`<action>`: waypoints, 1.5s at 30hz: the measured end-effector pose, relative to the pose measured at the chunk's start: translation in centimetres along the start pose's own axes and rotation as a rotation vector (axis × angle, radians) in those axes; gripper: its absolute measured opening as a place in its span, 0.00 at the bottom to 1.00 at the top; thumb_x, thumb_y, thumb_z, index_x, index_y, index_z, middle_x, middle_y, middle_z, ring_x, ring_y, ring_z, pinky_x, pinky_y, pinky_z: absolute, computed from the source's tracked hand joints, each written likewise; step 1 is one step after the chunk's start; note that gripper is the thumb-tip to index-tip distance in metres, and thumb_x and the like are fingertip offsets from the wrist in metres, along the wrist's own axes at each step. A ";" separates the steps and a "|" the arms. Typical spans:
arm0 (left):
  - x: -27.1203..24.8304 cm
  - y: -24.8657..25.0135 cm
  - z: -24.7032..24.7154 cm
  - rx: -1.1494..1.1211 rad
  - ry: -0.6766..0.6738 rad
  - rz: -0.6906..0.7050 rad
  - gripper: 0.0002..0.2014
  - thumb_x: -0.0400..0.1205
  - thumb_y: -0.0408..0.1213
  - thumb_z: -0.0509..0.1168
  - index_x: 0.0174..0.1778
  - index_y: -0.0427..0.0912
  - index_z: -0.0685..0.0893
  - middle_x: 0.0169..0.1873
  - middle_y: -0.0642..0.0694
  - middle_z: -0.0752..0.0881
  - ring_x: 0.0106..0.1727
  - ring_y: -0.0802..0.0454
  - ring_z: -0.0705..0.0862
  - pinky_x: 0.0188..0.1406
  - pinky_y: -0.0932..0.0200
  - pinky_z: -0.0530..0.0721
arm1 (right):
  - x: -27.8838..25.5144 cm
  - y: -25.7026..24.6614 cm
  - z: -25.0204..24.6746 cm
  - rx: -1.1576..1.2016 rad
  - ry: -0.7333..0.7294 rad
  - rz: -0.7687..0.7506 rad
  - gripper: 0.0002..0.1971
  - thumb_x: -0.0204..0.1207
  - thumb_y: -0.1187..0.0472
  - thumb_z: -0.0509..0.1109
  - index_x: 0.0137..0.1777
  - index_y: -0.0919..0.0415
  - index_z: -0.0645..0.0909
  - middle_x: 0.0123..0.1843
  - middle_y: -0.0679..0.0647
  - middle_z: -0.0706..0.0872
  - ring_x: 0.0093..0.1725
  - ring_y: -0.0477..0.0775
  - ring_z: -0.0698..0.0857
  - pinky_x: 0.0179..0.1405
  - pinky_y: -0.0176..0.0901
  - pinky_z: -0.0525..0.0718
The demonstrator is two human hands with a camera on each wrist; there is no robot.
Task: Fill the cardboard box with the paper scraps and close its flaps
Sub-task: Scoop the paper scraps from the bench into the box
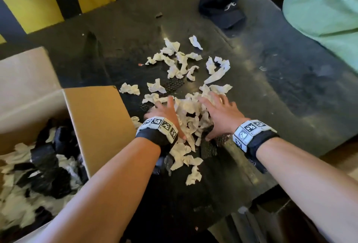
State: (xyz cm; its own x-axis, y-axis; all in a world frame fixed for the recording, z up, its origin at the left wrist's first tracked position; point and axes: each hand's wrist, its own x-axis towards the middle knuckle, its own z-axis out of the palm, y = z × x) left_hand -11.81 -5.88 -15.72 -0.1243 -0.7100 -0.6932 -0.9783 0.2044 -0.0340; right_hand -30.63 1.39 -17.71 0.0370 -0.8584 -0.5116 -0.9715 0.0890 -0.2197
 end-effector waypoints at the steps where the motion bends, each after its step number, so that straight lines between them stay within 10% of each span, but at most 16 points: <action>1: 0.1 0.0 -0.3 0.018 0.004 0.009 0.81 0.50 0.63 0.87 0.86 0.59 0.31 0.85 0.32 0.51 0.79 0.18 0.64 0.67 0.20 0.76 | 0.2 0.3 -0.7 -0.015 -0.025 0.003 0.79 0.48 0.40 0.93 0.87 0.35 0.34 0.90 0.50 0.28 0.89 0.77 0.37 0.81 0.85 0.51; 5: 1.3 0.0 1.4 -0.035 -0.098 0.100 0.85 0.49 0.59 0.89 0.78 0.71 0.21 0.84 0.38 0.24 0.80 0.10 0.39 0.69 0.09 0.61 | 1.7 1.5 -0.6 -0.001 -0.180 0.048 0.87 0.42 0.43 0.95 0.80 0.25 0.21 0.83 0.47 0.12 0.84 0.80 0.25 0.76 0.93 0.46; 10: 4.1 1.0 5.5 -0.028 -0.066 0.165 0.87 0.45 0.62 0.88 0.76 0.72 0.17 0.82 0.38 0.22 0.80 0.13 0.32 0.68 0.06 0.55 | 3.4 1.4 2.6 0.018 -0.229 0.085 0.86 0.44 0.41 0.94 0.84 0.31 0.23 0.85 0.50 0.15 0.85 0.80 0.27 0.79 0.90 0.50; 15: 4.6 1.9 6.5 0.069 0.132 0.226 0.69 0.58 0.65 0.83 0.88 0.51 0.48 0.86 0.32 0.47 0.83 0.21 0.54 0.75 0.25 0.70 | 4.1 1.6 2.8 0.012 -0.071 0.046 0.85 0.40 0.37 0.93 0.88 0.36 0.33 0.92 0.52 0.37 0.88 0.76 0.44 0.80 0.80 0.63; 20: 5.2 2.1 6.1 -0.021 0.280 0.322 0.38 0.73 0.54 0.78 0.74 0.43 0.73 0.72 0.38 0.72 0.73 0.35 0.71 0.72 0.39 0.76 | 5.1 1.0 2.5 0.121 -0.006 0.056 0.70 0.47 0.47 0.94 0.87 0.49 0.56 0.85 0.54 0.56 0.79 0.69 0.64 0.71 0.70 0.81; 25: 5.2 2.8 5.8 -0.173 0.333 0.383 0.22 0.80 0.27 0.71 0.69 0.38 0.75 0.63 0.36 0.78 0.62 0.34 0.82 0.63 0.45 0.80 | 5.3 0.0 3.0 0.299 0.075 0.079 0.34 0.72 0.69 0.76 0.79 0.59 0.72 0.68 0.58 0.72 0.63 0.68 0.84 0.64 0.57 0.83; 32: 4.2 2.8 3.3 -0.204 0.387 0.477 0.14 0.80 0.28 0.71 0.60 0.40 0.81 0.55 0.41 0.83 0.57 0.40 0.85 0.58 0.48 0.86 | 4.0 -1.0 2.1 0.377 0.176 0.115 0.16 0.76 0.69 0.74 0.62 0.56 0.84 0.58 0.57 0.82 0.59 0.64 0.87 0.57 0.51 0.85; 45: -8.5 -6.6 -11.3 -0.255 0.731 0.476 0.13 0.80 0.28 0.69 0.61 0.35 0.83 0.55 0.35 0.86 0.57 0.37 0.86 0.54 0.50 0.82 | -3.2 -13.3 -14.5 0.301 0.473 -0.063 0.16 0.71 0.66 0.75 0.31 0.50 0.73 0.40 0.50 0.85 0.44 0.55 0.85 0.44 0.40 0.76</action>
State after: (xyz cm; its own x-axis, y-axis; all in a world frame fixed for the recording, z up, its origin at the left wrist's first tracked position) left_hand -6.21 -8.78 -1.43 -0.5140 -0.8569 0.0395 -0.7926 0.4921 0.3600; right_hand -21.19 -4.39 -1.14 -0.0831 -0.9936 -0.0769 -0.8587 0.1106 -0.5004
